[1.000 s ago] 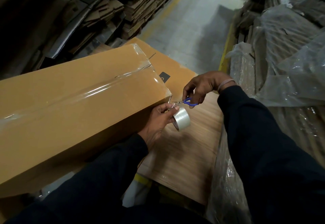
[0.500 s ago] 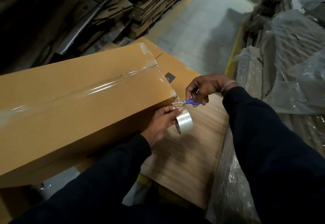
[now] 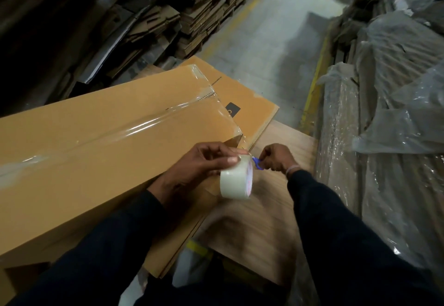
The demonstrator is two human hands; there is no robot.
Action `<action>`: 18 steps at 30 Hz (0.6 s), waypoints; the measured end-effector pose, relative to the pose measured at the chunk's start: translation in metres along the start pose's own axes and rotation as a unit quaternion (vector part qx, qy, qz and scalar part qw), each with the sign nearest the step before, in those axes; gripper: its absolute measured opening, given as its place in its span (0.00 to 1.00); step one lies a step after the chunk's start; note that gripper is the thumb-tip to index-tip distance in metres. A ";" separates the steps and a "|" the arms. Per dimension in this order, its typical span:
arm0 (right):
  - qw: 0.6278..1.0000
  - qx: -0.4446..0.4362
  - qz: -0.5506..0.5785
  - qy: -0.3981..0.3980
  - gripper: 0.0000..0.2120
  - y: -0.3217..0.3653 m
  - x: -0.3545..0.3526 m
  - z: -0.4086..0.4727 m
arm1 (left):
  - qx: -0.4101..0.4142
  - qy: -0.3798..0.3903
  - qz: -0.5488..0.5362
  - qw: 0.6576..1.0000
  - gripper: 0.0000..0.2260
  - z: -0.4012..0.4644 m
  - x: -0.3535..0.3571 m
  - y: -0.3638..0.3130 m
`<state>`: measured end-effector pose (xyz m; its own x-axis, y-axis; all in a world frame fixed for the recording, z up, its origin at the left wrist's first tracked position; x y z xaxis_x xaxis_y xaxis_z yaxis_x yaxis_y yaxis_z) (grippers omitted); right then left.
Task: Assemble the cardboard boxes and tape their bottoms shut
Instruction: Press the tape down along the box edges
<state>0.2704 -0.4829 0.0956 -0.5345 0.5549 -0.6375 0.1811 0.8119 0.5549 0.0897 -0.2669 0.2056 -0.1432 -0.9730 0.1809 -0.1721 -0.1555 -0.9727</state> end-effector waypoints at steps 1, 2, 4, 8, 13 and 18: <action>0.999 0.021 0.024 -0.026 0.08 -0.015 0.012 0.000 | 0.015 -0.001 -0.020 1.000 0.04 -0.007 -0.005 -0.010; 0.997 0.043 0.045 -0.049 0.09 -0.029 0.024 -0.001 | 0.024 -0.010 -0.043 0.999 0.03 -0.014 -0.012 -0.019; 0.992 0.085 0.049 -0.082 0.10 -0.051 0.048 -0.004 | 0.028 -0.044 -0.087 0.995 0.02 -0.024 -0.025 -0.032; 0.982 0.136 0.029 -0.127 0.11 -0.079 0.088 -0.018 | 0.028 -0.117 -0.145 0.982 0.02 -0.031 -0.049 -0.041; 0.978 0.158 0.004 -0.133 0.16 -0.090 0.103 -0.021 | 0.039 -0.137 -0.142 0.979 0.08 -0.021 -0.063 -0.035; 0.963 0.154 0.116 -0.187 0.07 -0.078 0.093 -0.027 | 0.040 -0.123 -0.155 0.979 0.02 -0.006 -0.078 -0.025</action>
<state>0.1838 -0.4994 0.0074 -0.1267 0.7076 -0.6952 0.5264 0.6420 0.5575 0.0993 -0.1857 0.2167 0.1443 -0.8867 0.4393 -0.0912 -0.4540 -0.8863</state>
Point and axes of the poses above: each hand's wrist, its own z-axis towards the middle knuckle, its own x-axis out of the palm, y = z × x, the point moved 5 cm from there along z, towards the middle knuckle, and after that the axes turned 13 degrees about z, right-handed, at the moved point
